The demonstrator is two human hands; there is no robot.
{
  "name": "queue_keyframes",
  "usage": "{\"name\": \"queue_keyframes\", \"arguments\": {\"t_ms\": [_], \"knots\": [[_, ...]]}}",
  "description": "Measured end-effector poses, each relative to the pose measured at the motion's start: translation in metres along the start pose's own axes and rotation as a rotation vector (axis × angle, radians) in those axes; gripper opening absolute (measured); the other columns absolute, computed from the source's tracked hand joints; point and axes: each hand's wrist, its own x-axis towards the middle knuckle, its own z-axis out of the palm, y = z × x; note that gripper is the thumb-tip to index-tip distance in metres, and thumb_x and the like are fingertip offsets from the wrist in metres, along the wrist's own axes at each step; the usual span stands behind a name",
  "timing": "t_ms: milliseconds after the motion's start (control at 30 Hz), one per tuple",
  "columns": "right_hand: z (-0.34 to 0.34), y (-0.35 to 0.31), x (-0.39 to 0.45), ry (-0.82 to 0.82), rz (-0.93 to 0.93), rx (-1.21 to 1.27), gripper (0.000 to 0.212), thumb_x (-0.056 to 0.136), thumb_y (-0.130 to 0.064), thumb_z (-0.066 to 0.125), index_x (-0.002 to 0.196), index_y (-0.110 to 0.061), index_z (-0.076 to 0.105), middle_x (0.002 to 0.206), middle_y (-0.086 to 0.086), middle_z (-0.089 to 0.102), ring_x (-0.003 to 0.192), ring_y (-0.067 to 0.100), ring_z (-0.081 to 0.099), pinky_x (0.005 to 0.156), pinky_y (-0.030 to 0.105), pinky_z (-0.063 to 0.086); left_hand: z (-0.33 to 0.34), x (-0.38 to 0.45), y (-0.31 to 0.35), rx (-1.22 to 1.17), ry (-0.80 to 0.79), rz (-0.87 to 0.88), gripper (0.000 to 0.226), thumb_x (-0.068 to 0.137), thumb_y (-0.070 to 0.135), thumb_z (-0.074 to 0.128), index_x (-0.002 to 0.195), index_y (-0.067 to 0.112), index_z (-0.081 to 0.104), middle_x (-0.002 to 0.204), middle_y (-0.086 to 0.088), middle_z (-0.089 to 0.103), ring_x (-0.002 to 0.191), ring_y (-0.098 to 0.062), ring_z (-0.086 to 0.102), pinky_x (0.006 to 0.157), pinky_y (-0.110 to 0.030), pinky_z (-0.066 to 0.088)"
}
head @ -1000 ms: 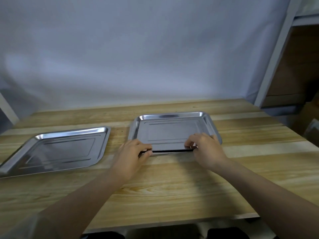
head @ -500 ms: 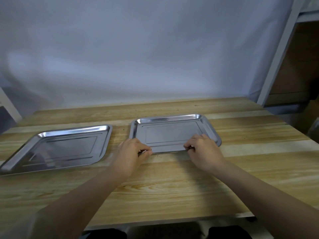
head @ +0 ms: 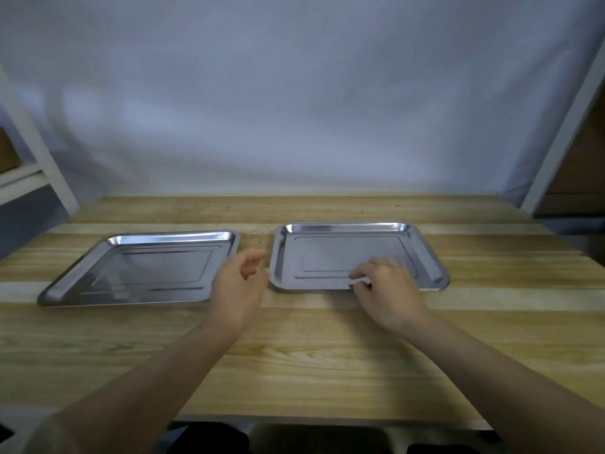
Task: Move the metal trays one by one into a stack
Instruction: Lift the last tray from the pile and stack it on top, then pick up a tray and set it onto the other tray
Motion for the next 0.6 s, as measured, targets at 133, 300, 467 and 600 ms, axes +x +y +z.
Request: {"name": "queue_keyframes", "arguments": {"t_ms": [133, 300, 467, 600], "knots": [[0.005, -0.017, 0.005, 0.004, -0.073, 0.038, 0.026, 0.091, -0.02, 0.054, 0.112, -0.019, 0.069, 0.114, 0.003, 0.065, 0.112, 0.024, 0.05, 0.096, 0.036, 0.038, -0.02, 0.009, -0.009, -0.165, 0.345, -0.288, 0.049, 0.082, 0.019, 0.068, 0.126, 0.019, 0.047, 0.13, -0.006, 0.048, 0.109, -0.02, 0.051, 0.083, -0.03, 0.047], [0.013, -0.035, 0.009, 0.006, -0.139, 0.085, 0.024, 0.088, -0.018, 0.057, 0.107, -0.019, 0.072, 0.108, 0.004, 0.067, 0.107, 0.025, 0.054, 0.094, 0.038, 0.042, -0.053, 0.018, -0.022, -0.141, 0.495, -0.708, 0.089, 0.068, 0.04, 0.071, 0.142, 0.007, 0.033, 0.147, -0.018, 0.032, 0.131, -0.035, 0.035, 0.107, -0.047, 0.035], [0.02, -0.051, 0.008, 0.005, -0.188, 0.122, 0.024, 0.089, -0.015, 0.056, 0.107, -0.019, 0.072, 0.108, 0.002, 0.067, 0.108, 0.023, 0.053, 0.092, 0.036, 0.043, -0.073, 0.029, -0.052, -0.488, 0.408, -0.787, 0.062, 0.071, 0.033, 0.064, 0.127, 0.01, 0.051, 0.131, -0.014, 0.055, 0.119, -0.039, 0.054, 0.1, -0.051, 0.045], [0.024, -0.064, 0.009, -0.015, -0.221, 0.134, 0.025, 0.09, -0.014, 0.054, 0.108, -0.019, 0.072, 0.109, 0.0, 0.067, 0.109, 0.02, 0.052, 0.094, 0.034, 0.041, -0.079, 0.028, -0.038, -0.588, 0.504, -0.787, 0.041, 0.086, 0.016, 0.059, 0.126, 0.014, 0.047, 0.124, -0.009, 0.052, 0.108, -0.028, 0.055, 0.083, -0.035, 0.047]]}}
